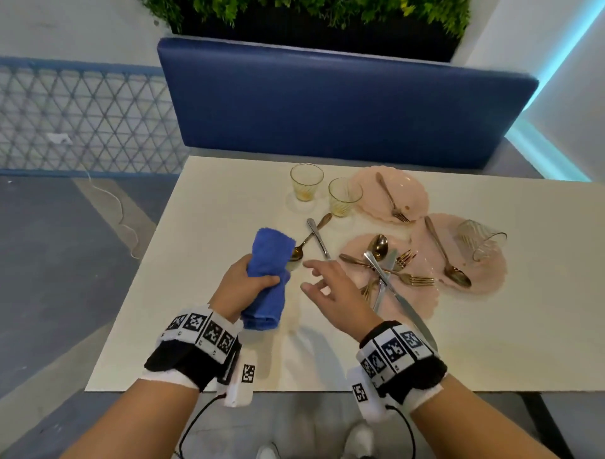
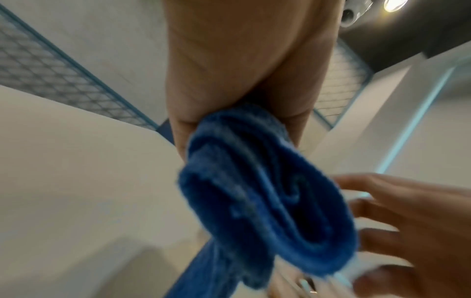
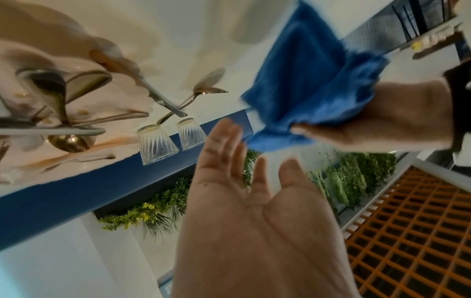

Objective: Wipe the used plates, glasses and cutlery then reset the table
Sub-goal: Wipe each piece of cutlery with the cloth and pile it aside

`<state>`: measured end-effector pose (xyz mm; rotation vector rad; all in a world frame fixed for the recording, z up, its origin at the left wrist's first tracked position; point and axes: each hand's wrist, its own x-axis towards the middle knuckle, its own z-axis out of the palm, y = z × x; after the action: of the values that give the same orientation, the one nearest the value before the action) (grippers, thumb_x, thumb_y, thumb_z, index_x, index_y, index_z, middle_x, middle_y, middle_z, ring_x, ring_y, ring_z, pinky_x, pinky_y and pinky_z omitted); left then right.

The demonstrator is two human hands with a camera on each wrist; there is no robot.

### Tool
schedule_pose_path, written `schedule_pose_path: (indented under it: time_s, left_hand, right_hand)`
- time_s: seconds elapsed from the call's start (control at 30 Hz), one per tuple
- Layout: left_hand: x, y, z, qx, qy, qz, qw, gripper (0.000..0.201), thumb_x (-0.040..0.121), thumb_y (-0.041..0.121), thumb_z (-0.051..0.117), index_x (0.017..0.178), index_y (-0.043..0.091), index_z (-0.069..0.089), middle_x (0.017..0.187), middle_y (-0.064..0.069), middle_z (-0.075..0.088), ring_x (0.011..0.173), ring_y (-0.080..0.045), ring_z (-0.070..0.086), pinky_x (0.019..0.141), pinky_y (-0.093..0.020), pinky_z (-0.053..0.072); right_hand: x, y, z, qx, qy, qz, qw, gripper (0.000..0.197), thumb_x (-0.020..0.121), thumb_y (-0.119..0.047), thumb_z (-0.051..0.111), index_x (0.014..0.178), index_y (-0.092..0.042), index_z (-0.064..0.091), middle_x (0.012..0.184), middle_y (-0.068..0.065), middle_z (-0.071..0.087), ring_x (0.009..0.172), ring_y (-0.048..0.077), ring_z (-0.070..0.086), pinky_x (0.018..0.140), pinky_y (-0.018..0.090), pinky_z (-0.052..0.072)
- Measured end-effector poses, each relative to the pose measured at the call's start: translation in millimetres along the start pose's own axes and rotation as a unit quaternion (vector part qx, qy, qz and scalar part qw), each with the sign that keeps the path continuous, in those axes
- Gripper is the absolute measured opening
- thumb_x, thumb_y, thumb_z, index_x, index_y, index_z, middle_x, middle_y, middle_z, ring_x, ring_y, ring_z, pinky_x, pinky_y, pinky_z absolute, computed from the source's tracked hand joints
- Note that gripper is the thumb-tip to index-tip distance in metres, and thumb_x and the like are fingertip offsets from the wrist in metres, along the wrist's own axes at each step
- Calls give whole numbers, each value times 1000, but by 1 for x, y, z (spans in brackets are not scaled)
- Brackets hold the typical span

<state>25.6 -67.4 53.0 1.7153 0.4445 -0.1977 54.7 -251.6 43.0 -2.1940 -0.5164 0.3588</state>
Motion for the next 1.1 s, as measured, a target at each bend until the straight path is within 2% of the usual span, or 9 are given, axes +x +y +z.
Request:
schedule_pose_path:
  time_s: [0.1,0.27,0.4,0.47,0.53,0.63,0.8,0.93,1.1]
  left_hand:
    - [5,26,37,-12,-46,29,998,44,69,28,64,111,18,54,112,-7,65,103,-23,63,94,-43,50]
    - [17,63,106,-48,-169,22,984,42,74,16,52,116,21,55,115,-7,63,103,-17,61,87,-28,49]
    - [36,83,155,4,-140,65,988,25,93,2,40,106,7,61,87,-4,61,67,3,57,59,-7,41]
    - [57,77,172,113,-79,121,983,20,94,8,47,104,10,65,90,-1,58,71,1,56,69,-14,43]
    - [76,64,186,327,-112,159,925,22,92,17,53,110,15,65,105,-1,53,88,-10,53,83,-22,42]
    - [95,48,208,524,-236,188,796,31,89,22,58,120,25,61,121,-3,47,110,-19,47,97,-30,38]
    - [111,38,229,636,-307,202,679,28,86,28,61,114,29,64,124,0,41,113,-20,40,98,-36,40]
    - [124,42,235,678,-322,195,631,24,86,32,61,109,28,67,121,1,43,113,-21,37,98,-36,36]
    - [143,44,234,661,-352,146,647,7,77,35,71,83,31,69,104,7,43,103,-17,42,92,-34,41]
  right_hand:
    - [7,4,-16,95,54,19,994,44,99,-29,43,141,-22,37,124,-1,41,100,-1,46,83,-4,31]
    - [20,43,-60,238,49,59,968,54,98,-40,39,146,-20,28,141,-5,42,129,7,40,107,23,33]
    - [18,80,-112,376,88,129,913,31,96,-33,51,118,-11,55,82,3,67,65,10,64,57,22,50]
    - [13,105,-145,462,98,186,862,28,94,-34,53,113,-13,56,57,9,58,41,18,53,39,19,40]
    - [6,134,-177,541,36,215,812,37,85,-43,61,111,-17,65,50,23,46,41,20,42,42,22,36]
    - [-13,153,-207,659,-33,214,721,44,78,-41,59,105,-8,73,49,7,27,41,14,26,46,22,26]
    - [-48,159,-239,482,89,215,845,35,100,-40,31,115,-24,58,77,10,72,40,31,48,39,28,48]
    - [-74,182,-251,451,122,246,849,47,97,-42,40,125,-6,51,59,9,63,38,25,46,44,37,53]
    - [-107,193,-254,456,168,276,829,74,68,-59,70,122,-11,53,126,35,50,83,43,55,57,49,53]
